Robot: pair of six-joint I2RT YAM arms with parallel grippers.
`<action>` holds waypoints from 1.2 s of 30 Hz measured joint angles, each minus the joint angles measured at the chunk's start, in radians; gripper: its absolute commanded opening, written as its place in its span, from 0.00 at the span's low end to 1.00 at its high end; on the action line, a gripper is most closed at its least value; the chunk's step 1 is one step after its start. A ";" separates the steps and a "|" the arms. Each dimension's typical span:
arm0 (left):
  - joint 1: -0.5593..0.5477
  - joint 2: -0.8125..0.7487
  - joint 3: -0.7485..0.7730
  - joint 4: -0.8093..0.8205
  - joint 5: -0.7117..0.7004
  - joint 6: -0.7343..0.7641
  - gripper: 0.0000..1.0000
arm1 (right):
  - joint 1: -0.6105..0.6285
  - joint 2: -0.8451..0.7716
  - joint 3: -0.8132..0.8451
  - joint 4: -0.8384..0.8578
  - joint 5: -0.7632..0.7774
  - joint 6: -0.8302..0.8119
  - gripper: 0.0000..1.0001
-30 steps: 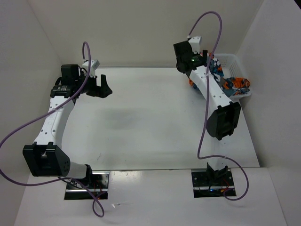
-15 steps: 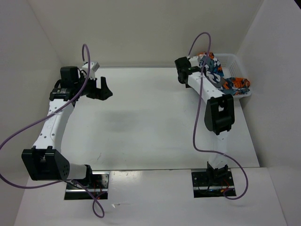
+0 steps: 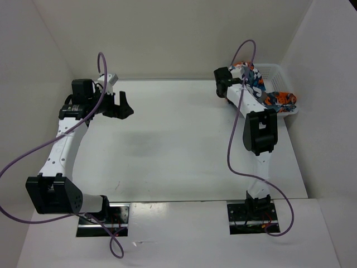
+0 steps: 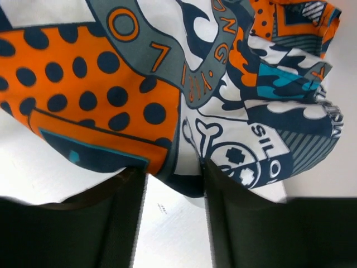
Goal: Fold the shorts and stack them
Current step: Grab the shorts from the pile
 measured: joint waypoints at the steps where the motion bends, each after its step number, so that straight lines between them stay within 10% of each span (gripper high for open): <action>1: 0.000 0.000 0.000 0.000 0.000 0.000 0.99 | -0.001 0.002 0.004 0.002 0.001 0.000 0.41; 8: 0.000 0.000 0.000 0.000 0.000 0.000 0.99 | -0.002 0.003 0.020 -0.002 0.011 0.024 0.00; 24: 0.000 -0.013 -0.011 0.011 0.034 0.000 0.99 | 0.029 -0.183 0.490 -0.154 -0.187 0.059 0.00; 36: 0.007 0.011 0.104 0.002 0.043 0.000 0.99 | 0.369 -0.295 0.760 -0.177 -0.194 0.007 0.00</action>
